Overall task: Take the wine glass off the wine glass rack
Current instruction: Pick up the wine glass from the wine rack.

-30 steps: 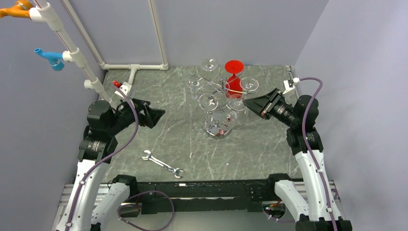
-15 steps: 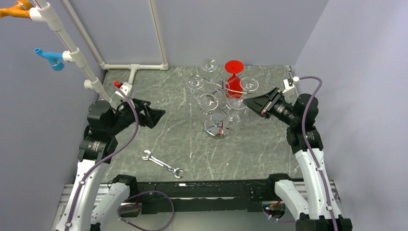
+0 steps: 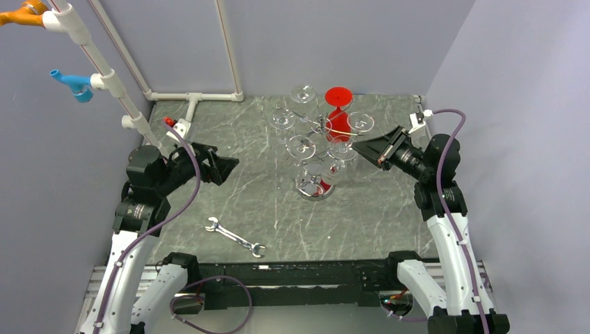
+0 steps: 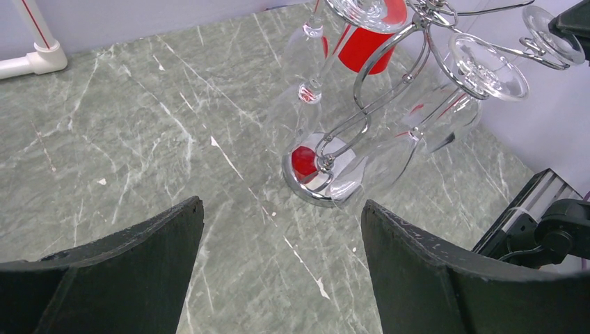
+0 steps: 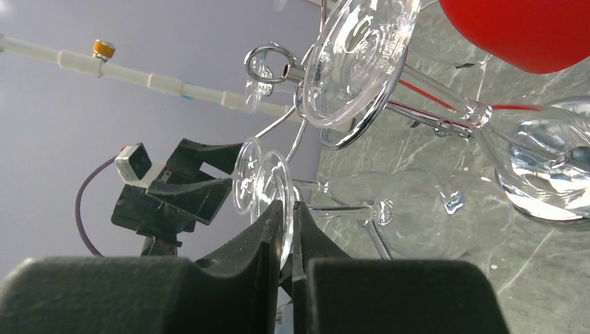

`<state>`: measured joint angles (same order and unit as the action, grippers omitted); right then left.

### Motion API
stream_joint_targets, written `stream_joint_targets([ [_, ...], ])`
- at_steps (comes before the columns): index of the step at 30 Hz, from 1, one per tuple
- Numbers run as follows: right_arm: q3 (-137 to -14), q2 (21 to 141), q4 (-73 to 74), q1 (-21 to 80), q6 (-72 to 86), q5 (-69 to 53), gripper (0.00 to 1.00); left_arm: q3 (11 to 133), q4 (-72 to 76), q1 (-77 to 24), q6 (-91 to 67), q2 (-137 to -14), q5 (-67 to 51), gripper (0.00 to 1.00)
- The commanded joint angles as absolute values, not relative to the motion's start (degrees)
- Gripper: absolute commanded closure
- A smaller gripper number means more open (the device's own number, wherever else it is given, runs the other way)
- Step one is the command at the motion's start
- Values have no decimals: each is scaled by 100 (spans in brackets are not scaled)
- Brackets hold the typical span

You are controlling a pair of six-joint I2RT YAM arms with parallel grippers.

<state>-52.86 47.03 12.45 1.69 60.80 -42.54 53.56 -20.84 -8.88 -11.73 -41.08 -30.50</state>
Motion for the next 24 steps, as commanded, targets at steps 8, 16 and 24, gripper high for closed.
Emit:
stream_joint_targets([
  [8,-5642,4698,1297,187,6030,-4283,100,5319,-1942,-914,-1156,-4034,-3015,13],
  [16,-5617,4686,1327,184,6163,-4263,100,5319,-1937,-913,-1156,-4025,-3011,13],
  [24,-5573,4663,1370,184,6511,-4160,100,5322,-1950,-914,-1151,-3999,-3008,13],
])
